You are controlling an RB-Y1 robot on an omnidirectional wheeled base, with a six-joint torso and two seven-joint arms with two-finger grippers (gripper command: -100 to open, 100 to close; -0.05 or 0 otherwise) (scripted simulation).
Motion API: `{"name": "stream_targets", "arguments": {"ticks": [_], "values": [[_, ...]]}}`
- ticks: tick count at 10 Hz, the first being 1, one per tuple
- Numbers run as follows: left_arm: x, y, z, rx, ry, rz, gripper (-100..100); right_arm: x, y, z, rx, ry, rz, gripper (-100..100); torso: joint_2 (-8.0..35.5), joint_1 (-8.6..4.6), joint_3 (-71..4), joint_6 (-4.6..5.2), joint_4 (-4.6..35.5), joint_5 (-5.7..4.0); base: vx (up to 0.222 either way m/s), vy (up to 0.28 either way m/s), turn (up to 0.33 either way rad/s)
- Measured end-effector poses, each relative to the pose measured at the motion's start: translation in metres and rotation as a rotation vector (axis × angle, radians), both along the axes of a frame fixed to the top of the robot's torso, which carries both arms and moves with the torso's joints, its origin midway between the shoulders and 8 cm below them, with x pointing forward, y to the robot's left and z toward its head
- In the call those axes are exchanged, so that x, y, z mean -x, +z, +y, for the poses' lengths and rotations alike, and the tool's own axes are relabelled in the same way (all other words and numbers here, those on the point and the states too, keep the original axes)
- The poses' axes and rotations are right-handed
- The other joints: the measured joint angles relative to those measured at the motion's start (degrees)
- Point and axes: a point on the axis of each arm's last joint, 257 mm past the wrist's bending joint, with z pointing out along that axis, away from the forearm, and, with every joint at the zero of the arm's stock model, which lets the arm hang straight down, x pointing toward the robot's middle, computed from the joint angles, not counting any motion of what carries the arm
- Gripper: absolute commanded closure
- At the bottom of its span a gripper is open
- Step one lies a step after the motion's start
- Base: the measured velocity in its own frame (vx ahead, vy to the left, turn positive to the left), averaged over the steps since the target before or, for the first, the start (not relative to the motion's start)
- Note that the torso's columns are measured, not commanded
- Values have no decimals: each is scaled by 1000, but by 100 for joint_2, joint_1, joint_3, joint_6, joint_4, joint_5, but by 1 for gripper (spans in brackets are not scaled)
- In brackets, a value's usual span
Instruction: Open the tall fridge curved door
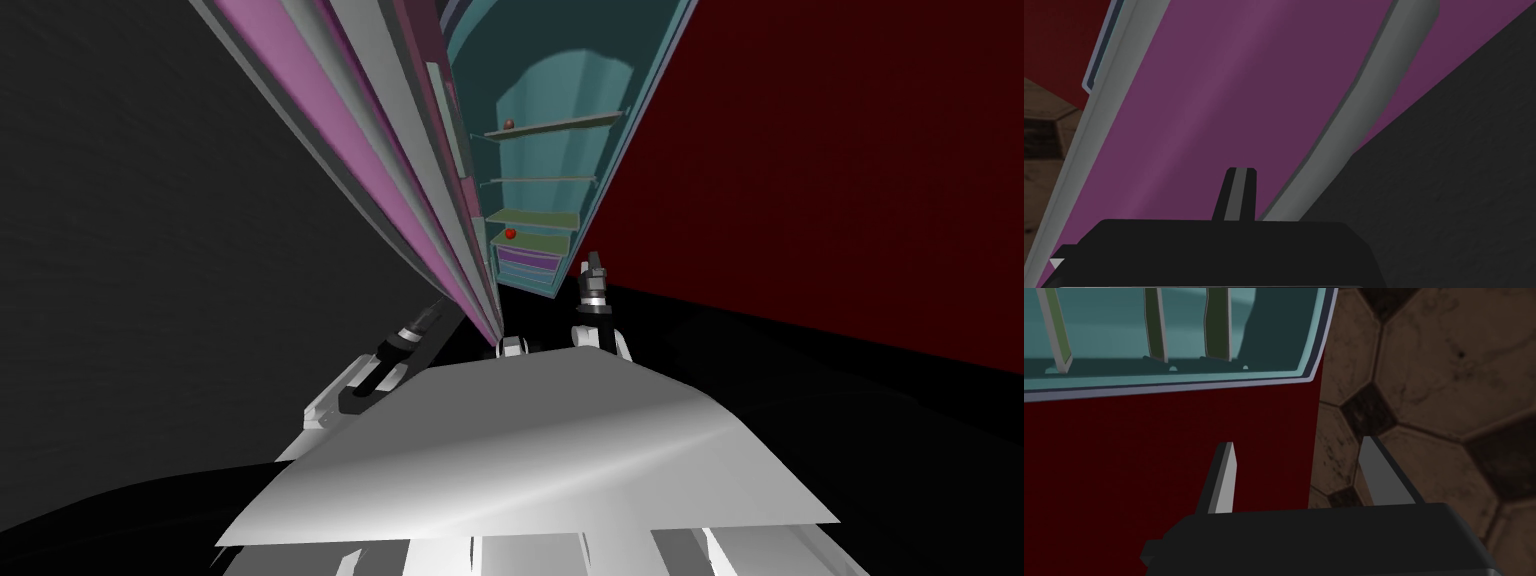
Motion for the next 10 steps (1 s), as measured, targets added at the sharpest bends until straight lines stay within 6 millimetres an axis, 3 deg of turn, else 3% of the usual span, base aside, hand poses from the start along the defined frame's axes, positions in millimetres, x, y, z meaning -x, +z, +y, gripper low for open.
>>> {"name": "stream_targets", "arguments": {"ticks": [4, 10], "values": [[6, 0, -10, 1, -38, -1, 100, 0, 0, 0, -1, 0, 0, 0, -7, -94, -4, 1, -2, -26, -10, 107, -37], [6, 0, -11, 2, -39, -1, 100, 0, 0, 0, -1, 0, 0, 0, -1, -40, 0, 0, 0, -10, 1, -11, 3]]}}
